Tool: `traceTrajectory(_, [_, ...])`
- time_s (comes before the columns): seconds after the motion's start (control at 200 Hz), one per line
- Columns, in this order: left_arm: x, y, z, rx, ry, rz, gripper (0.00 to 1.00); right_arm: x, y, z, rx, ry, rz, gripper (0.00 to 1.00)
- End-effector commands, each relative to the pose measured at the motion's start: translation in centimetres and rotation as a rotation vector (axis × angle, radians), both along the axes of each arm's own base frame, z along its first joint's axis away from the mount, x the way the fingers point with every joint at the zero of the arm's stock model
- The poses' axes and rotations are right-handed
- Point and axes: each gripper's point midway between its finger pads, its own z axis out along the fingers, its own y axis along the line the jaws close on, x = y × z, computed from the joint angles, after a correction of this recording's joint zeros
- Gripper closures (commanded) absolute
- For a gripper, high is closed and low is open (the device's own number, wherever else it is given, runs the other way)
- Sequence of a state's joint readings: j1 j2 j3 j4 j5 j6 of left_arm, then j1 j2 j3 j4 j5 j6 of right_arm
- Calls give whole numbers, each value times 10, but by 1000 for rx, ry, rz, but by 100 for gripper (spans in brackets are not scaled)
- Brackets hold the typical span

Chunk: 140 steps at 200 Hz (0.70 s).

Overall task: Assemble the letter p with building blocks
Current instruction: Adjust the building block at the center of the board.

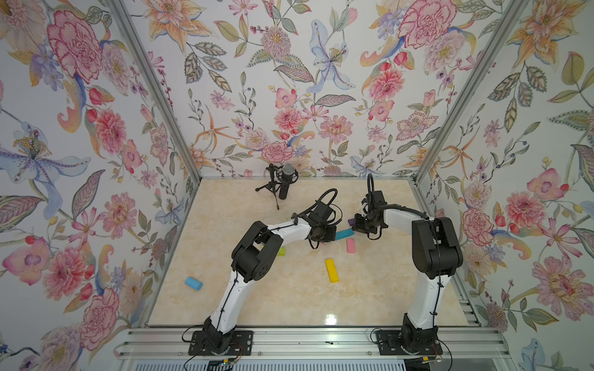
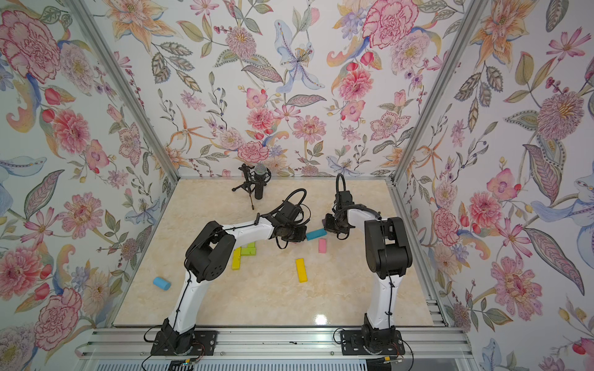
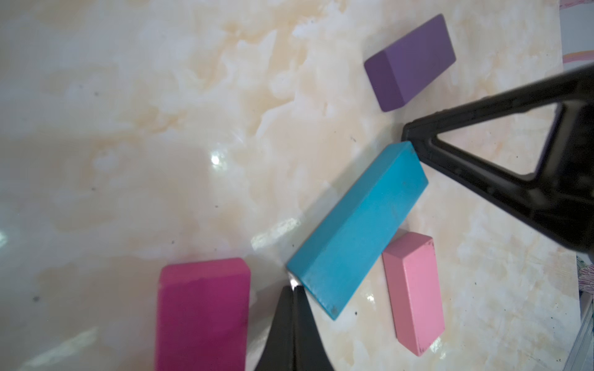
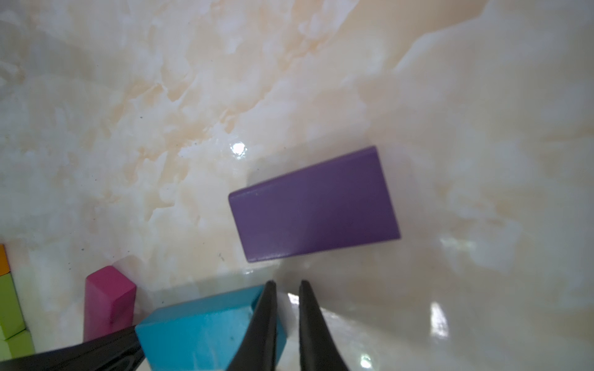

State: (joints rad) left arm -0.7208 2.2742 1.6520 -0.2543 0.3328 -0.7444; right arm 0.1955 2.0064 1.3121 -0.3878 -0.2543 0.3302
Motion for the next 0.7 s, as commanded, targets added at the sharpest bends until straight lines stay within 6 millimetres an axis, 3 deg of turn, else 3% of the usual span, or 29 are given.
traceTrajectory(0.0, [24,-1,8,-24,-51,19,100,-32,18,-21,22,125,37,85])
traceTrajectory(0.14, [37,4,9,-12,-57,30,100,-28,20,-24,31,131,39,85])
traceTrajectory(0.38, [43,7,21,-36,-79,51,100,-26,15,-20,17,115,24,84])
traceTrajectory(0.525, [50,23,49,-40,-147,104,100,-19,8,3,2,29,-5,82])
traceTrajectory(0.696, [56,65,82,55,-268,207,99,-12,-4,48,-41,-129,-56,77])
